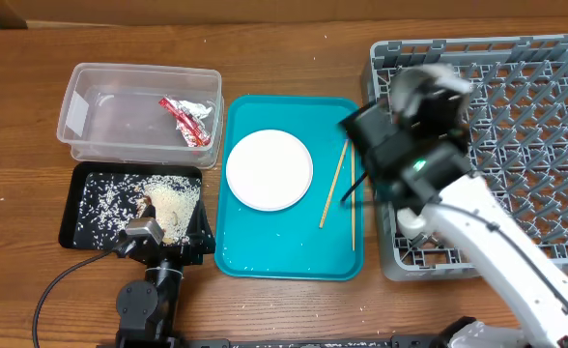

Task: Sort waste into correct bins and load items into the dishwasher
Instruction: 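Carry the white bowl into the rack and release it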

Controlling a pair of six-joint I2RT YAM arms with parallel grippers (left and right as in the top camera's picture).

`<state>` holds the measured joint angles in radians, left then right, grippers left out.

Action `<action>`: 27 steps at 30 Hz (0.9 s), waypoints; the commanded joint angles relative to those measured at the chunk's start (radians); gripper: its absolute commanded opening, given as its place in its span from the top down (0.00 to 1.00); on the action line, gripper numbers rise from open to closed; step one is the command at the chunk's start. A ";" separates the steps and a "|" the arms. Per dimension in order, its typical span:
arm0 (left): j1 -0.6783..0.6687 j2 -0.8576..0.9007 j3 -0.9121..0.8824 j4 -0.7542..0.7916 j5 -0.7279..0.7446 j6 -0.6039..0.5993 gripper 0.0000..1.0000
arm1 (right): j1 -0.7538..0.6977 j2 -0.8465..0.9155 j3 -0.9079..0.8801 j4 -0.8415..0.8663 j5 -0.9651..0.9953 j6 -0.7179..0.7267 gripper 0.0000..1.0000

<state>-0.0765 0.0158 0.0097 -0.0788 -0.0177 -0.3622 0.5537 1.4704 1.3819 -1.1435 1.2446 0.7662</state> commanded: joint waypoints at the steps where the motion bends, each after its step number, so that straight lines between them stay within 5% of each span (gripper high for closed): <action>1: 0.005 -0.011 -0.005 0.003 0.009 0.022 0.00 | -0.166 0.030 0.013 0.031 0.137 0.042 0.96; 10: 0.005 -0.011 -0.005 0.003 0.009 0.023 0.00 | -0.465 0.170 0.013 0.106 -0.035 -0.088 0.96; 27: 0.005 -0.011 -0.005 0.003 0.009 0.022 0.00 | -0.395 0.323 -0.050 -0.010 -0.046 -0.105 0.96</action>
<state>-0.0765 0.0158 0.0097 -0.0784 -0.0181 -0.3622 0.1333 1.7947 1.3354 -1.1400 1.1961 0.6666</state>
